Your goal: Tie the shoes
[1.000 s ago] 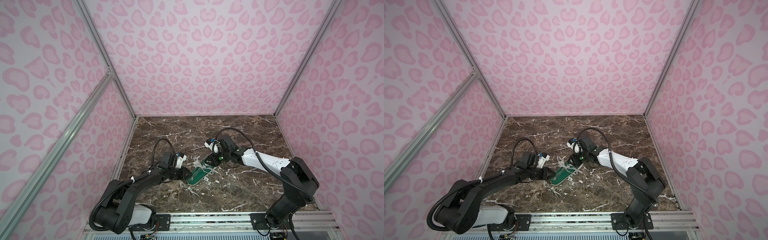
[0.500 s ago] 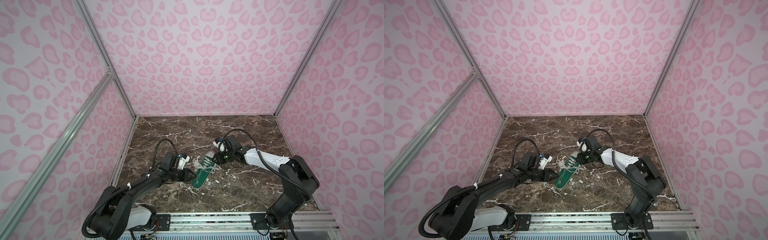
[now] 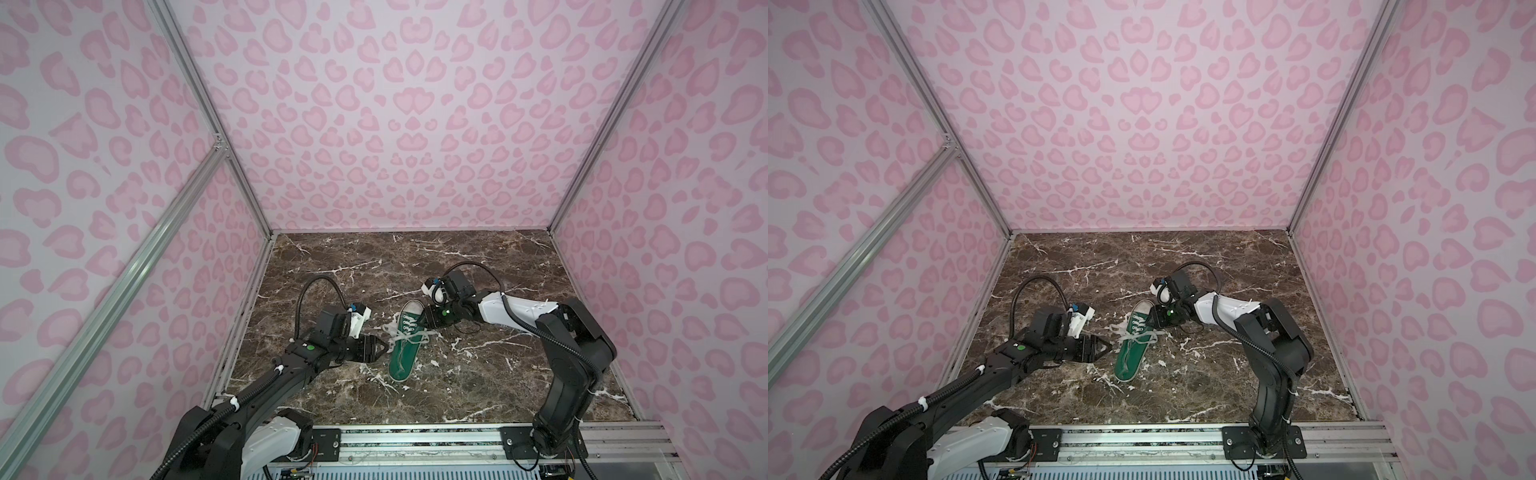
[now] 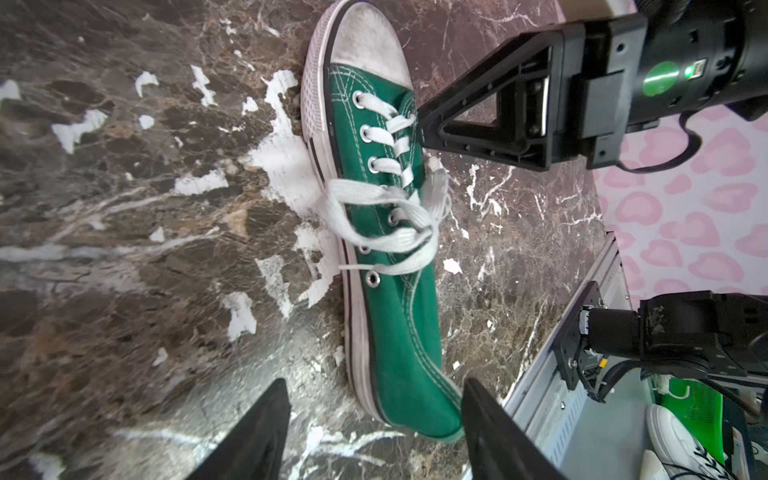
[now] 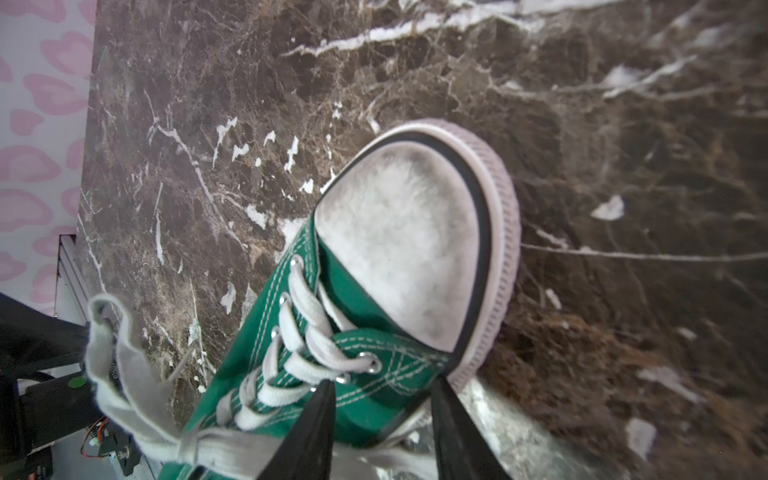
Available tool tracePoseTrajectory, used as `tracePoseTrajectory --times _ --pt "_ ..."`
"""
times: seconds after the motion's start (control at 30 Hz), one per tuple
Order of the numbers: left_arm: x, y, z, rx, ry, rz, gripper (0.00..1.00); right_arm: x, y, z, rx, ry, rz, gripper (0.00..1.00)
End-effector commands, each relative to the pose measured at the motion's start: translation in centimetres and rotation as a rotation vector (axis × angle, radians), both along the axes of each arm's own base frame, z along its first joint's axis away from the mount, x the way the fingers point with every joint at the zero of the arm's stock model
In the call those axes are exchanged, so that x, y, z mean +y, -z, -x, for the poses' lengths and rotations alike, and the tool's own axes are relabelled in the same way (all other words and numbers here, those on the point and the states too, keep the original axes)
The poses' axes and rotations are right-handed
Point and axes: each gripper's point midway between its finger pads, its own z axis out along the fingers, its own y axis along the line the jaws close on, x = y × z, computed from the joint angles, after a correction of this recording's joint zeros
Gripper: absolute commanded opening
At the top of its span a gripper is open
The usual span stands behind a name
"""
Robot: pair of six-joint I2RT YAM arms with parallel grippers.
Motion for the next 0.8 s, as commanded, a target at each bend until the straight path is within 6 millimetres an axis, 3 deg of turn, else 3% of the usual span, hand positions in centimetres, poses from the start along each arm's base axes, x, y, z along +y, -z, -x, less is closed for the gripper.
tracePoseTrajectory --times 0.0,0.13,0.4,0.77 --pt "0.0 0.0 -0.4 -0.016 0.016 -0.017 0.68 1.1 0.1 0.0 0.022 -0.034 -0.039 0.42" --pt "-0.3 0.0 -0.6 -0.027 0.041 -0.022 0.68 1.4 -0.6 -0.3 0.012 -0.046 -0.046 0.42" --pt "-2.3 -0.6 -1.1 -0.141 0.142 0.013 0.67 -0.9 -3.1 0.6 -0.043 -0.019 0.004 0.42" --pt "-5.1 -0.7 -2.2 -0.181 0.26 0.038 0.67 -1.5 -4.1 1.7 -0.053 -0.01 -0.012 0.42"
